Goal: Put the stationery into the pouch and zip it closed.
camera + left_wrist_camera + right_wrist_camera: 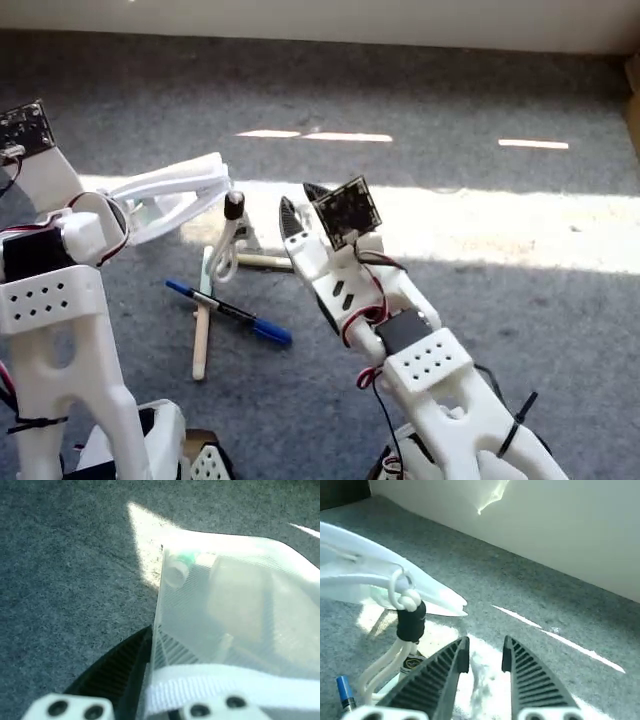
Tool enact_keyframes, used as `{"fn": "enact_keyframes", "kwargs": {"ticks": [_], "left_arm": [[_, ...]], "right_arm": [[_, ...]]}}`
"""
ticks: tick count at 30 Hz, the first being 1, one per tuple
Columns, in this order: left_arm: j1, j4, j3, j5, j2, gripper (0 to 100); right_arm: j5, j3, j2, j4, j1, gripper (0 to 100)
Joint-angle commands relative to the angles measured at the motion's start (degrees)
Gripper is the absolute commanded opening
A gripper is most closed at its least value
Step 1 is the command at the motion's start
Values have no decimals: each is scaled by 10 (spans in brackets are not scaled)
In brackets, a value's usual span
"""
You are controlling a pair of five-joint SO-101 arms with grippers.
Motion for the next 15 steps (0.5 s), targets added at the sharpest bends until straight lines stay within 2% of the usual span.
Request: {"fn": "enact_keyframes", "kwargs": {"ticks": [1,7,10,15], "left_arm": [[-29,-4,-18,-1,-3,8],[-65,-11,-25,23,-3,8],[-66,-11,-24,23,-3,8],[-73,-11,-23,23,-3,8]], "right_arm": [[3,-27,-97,70,-19,112],[5,-28,-97,113,-77,112],[6,-38,-50,115,-108,112],[6,-107,69,189,-156,116]]}}
